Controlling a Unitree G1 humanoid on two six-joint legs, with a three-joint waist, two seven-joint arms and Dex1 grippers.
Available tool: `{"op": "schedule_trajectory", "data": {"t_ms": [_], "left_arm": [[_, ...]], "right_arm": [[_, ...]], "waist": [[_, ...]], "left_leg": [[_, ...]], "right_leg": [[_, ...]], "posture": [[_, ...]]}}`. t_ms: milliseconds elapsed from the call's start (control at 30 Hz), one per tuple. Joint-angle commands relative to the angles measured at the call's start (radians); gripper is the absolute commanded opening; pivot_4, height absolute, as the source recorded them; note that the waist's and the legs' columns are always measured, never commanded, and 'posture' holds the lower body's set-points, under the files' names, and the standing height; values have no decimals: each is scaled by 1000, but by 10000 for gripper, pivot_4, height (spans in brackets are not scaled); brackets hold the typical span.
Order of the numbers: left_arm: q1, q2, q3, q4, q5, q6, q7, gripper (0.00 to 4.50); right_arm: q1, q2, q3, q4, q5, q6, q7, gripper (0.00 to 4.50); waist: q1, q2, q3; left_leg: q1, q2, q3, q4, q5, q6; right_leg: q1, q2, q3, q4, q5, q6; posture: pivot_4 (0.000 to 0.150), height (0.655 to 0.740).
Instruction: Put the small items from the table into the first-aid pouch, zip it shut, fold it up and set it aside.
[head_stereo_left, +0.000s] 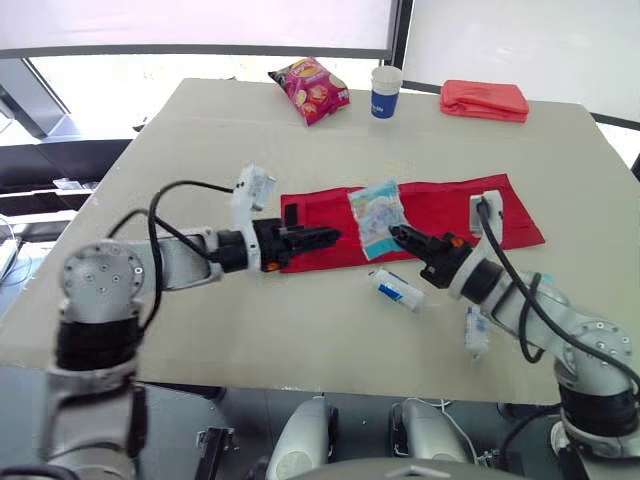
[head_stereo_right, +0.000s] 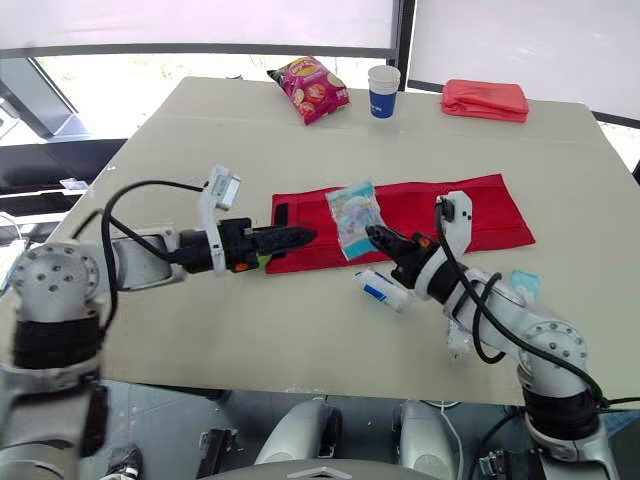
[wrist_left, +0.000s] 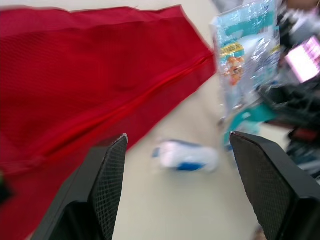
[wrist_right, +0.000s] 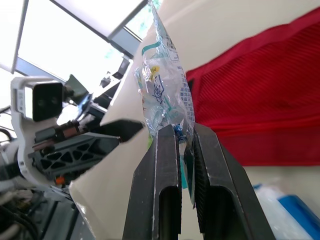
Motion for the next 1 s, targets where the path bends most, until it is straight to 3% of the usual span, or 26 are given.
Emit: {"op": "schedule_trajectory", "data": {"t_ms": [33, 133, 233, 533, 633, 700, 833, 1000], "left_arm": [[-103, 59, -314, 144, 546, -426, -461, 32194], [-221, -39, -413, 374, 762, -607, -595, 32194], [-293, -120, -475, 541, 938, -782, -688, 32194], [-403, -291, -472, 869, 1206, -1109, -782, 32194], [-410, -321, -454, 900, 1238, -1156, -809, 24743], [-413, -334, -435, 912, 1245, -1159, -826, 14030], [-419, -344, -392, 901, 1232, -1112, -874, 222], [-424, -355, -339, 852, 1209, -1009, -925, 222]], "right_arm": [[18, -72, -32, -43, 95, -11, -52, 0], [28, -106, -31, -47, 122, -33, -82, 0], [40, -118, -22, -55, 123, -51, -114, 0], [88, -83, 34, -112, 88, -113, -197, 0], [85, -67, 61, -112, 76, -120, -213, 0], [77, -60, 77, -106, 71, -122, -218, 0], [32, -33, 136, -56, 57, -106, -232, 0], [-42, 63, 201, 89, 22, -95, -248, 0]], "waist": [[4, 2, 0], [3, 1, 0], [-2, 0, -1], [-2, -1, -1], [-1, -1, -1], [-1, -1, -1], [-2, -1, -1], [-4, -2, -1]], "left_leg": [[0, 0, 0, 0, 0, 0], [-1, 4, 1, 0, 0, 0], [-13, 5, 0, 2, 0, 1], [-17, 6, 0, 2, -3, 7], [-17, 6, 0, 3, -5, 9], [-17, 6, 0, 4, -5, 10], [-17, 7, 0, 7, -5, 10], [-16, 8, 0, 9, -5, 10]], "right_leg": [[0, 0, 1, 0, 0, 0], [1, 1, 3, -4, 0, 0], [-8, 0, 6, -6, 1, 0], [-10, -2, 6, -8, 3, 5], [-10, -3, 6, -7, 4, 6], [-10, -3, 6, -7, 4, 6], [-9, -4, 6, -5, 4, 6], [-10, 0, 5, -1, 4, 6]], "posture": [[1500, 7400], [1500, 7400], [1500, 7400], [1500, 7400], [1500, 7400], [1500, 7400], [1500, 7400], [1500, 7400]]}}
